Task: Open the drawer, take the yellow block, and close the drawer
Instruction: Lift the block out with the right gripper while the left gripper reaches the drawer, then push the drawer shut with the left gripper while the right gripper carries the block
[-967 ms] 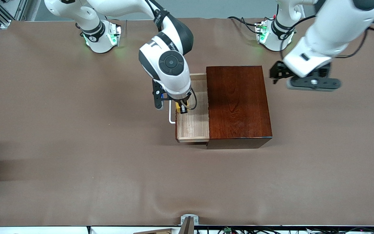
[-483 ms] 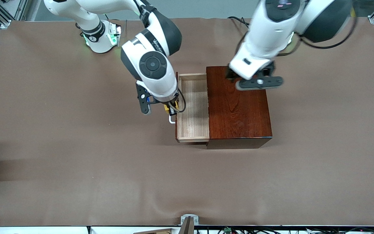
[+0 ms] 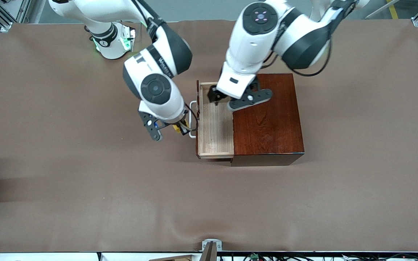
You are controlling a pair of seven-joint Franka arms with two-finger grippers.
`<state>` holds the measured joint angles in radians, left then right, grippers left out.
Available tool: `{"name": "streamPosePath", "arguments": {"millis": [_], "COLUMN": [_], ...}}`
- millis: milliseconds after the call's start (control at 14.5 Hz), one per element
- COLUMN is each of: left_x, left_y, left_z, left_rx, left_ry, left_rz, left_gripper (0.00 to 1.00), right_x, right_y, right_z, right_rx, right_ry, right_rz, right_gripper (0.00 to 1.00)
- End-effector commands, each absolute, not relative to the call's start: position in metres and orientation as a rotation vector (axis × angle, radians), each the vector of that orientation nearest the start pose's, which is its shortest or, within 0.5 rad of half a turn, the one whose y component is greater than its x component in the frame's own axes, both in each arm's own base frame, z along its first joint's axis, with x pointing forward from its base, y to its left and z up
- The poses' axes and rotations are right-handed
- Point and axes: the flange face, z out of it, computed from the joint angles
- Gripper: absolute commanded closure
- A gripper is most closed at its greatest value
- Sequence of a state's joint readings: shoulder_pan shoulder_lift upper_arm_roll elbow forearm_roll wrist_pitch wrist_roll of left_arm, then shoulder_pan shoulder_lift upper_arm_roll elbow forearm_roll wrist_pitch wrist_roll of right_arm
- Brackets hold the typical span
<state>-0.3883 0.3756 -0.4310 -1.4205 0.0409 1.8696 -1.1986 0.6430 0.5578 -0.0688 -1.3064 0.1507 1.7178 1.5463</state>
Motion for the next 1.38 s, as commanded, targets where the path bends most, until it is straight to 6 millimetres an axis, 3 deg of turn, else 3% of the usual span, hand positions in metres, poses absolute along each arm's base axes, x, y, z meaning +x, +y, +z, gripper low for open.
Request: {"name": "streamPosePath", "arguments": {"millis": [0, 207, 552, 691, 967, 1174, 1312], "left_x": [0.493, 0.483, 0.478, 0.462, 0.434, 0.434, 0.427], "left_y": [-0.488, -0.521, -0.570, -0.592, -0.643, -0.658, -0.664], "left_z": [0.501, 0.485, 0.449, 0.430, 0.389, 0.354, 0.323], "left_rx": [-3.244, -3.260, -3.186, -3.149, -3.110, -3.122, -3.089], "left_ry": [-0.798, -0.950, -1.144, -1.201, -1.309, -1.431, -1.417], "left_rz": [0.059, 0.017, -0.087, -0.177, -0.404, -0.430, -0.469], "left_gripper": [0.00, 0.00, 0.00, 0.00, 0.00, 0.00, 0.00], "right_x": [0.589, 0.611, 0.625, 0.631, 0.634, 0.638, 0.637], "right_y": [0.363, 0.311, 0.222, 0.190, 0.143, 0.089, 0.059], "right_z": [0.405, 0.402, 0.398, 0.392, 0.370, 0.361, 0.353], "right_rx": [-2.882, -2.908, -2.967, -2.982, -3.066, -3.074, -3.073], "right_ry": [1.383, 1.296, 1.072, 0.996, 0.878, 0.714, 0.642], "right_rz": [0.300, 0.330, 0.385, 0.401, 0.380, 0.383, 0.393], "right_gripper": [1.00, 1.00, 1.00, 1.00, 1.00, 1.00, 1.00]}}
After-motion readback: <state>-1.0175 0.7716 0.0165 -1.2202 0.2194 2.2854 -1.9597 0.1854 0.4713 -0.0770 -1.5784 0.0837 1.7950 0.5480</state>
